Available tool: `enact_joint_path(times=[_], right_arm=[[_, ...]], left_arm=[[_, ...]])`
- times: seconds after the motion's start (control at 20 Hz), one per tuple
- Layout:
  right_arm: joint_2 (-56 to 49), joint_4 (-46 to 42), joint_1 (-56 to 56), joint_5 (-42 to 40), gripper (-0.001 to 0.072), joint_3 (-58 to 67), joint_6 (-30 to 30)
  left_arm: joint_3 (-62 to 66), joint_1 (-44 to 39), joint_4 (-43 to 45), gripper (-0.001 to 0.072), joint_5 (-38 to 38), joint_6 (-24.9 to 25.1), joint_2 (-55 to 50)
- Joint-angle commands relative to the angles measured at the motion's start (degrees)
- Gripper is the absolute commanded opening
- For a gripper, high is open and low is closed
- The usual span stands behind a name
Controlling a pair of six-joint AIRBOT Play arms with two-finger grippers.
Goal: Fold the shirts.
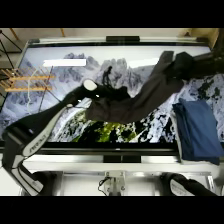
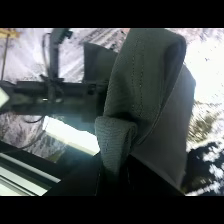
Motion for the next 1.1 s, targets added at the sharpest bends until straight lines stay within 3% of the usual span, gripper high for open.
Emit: enact_joint_path(times=[0.0, 0.1, 0.15, 0.25, 0.5, 0.55, 0.65, 0.85, 1.05], right_arm=[[-5.86, 0.04, 8.24, -10.49, 0.0083, 0.00, -0.02], [-10.73, 0.04, 13.42, -16.72, 0.0083, 0.00, -0.02], [-16.17, 0.02, 18.14, -21.59, 0.0083, 0.00, 0.07], [-21.99, 0.02, 22.08, -25.07, 0.0083, 0.00, 0.31], [-34.53, 0.07, 28.15, -29.18, 0.0084, 0.00, 4.11], [-36.00, 0.11, 28.79, -29.62, 0.0134, 0.00, 4.68], [-37.70, 1.25, 29.35, -29.70, 0.0567, 0.00, 5.31], [-34.38, -2.73, 26.43, -22.14, 0.0585, 0.00, 5.07], [-27.34, -22.10, 17.92, -6.47, 0.0585, 0.00, 4.37]], left_arm=[[0.33, 9.11, 25.11, 0.0037, -11.41, -7.37, 10.43], [0.33, 16.48, 33.88, 0.0037, -15.50, -9.09, 17.99], [0.33, 25.05, 35.06, 0.0037, -18.95, -9.09, 25.16], [0.33, 32.37, 35.10, 0.0038, -22.36, -9.03, 31.04], [0.33, 41.59, 35.10, 0.0039, -28.46, -7.93, 40.06], [0.33, 41.77, 35.10, 0.0039, -28.74, -7.30, 41.11], [0.31, 41.53, 35.06, 0.0039, -29.03, -7.32, 42.14], [-0.20, 41.31, 35.12, 0.0039, -29.22, -7.30, 42.12], [-1.22, 41.31, 35.12, 0.0039, -29.38, -7.30, 42.12]])
